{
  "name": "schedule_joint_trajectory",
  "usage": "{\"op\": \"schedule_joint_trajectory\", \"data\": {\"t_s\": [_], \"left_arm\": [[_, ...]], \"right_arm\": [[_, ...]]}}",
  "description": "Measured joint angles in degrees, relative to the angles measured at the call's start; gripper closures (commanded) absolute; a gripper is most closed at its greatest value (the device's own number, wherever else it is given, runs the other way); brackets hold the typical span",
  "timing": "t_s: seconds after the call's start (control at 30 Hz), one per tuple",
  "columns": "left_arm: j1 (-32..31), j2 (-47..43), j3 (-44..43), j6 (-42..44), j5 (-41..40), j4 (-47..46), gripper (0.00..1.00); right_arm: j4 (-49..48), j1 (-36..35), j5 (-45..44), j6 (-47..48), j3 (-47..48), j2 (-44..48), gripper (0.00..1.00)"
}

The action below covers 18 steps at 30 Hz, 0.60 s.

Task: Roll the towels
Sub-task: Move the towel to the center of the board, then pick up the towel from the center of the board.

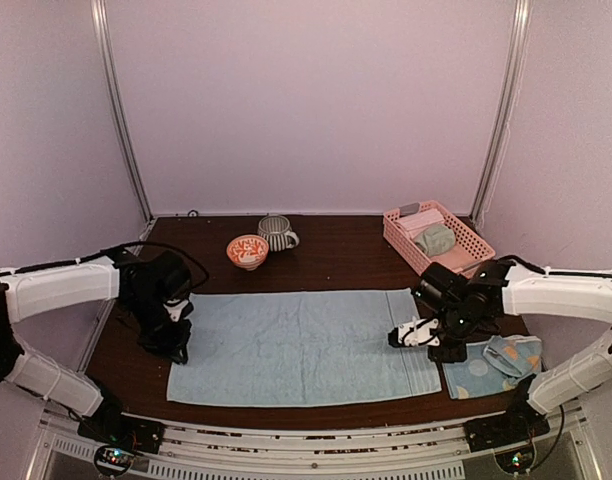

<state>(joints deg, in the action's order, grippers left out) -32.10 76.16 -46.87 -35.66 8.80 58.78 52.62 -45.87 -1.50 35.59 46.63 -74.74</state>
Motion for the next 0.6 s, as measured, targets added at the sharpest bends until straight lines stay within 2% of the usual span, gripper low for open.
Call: {"op": "schedule_joint_trajectory", "data": {"t_s": [0.1,0.23,0.4,0.6], "left_arm": [[0.17,-0.55,-7.52,2.36,-2.64,-0.28,0.61],[3.15,-0.63,-13.27,5.42,-6.56,-4.11,0.51],[9.97,1.40,-13.68,10.36,-7.58,-10.95,0.45],[12.50,8.90,-13.68,13.97,-6.82,-18.82,0.45]], "right_arm": [[0.00,2.27,1.81,-1.77,6.38,1.33,0.62],[-1.42,10.14,5.03,-5.07,13.44,-0.59,0.61],[-4.02,20.17,10.21,-10.80,20.04,-9.84,0.65],[-5.92,26.91,15.15,-16.39,23.82,-20.39,0.68]]}}
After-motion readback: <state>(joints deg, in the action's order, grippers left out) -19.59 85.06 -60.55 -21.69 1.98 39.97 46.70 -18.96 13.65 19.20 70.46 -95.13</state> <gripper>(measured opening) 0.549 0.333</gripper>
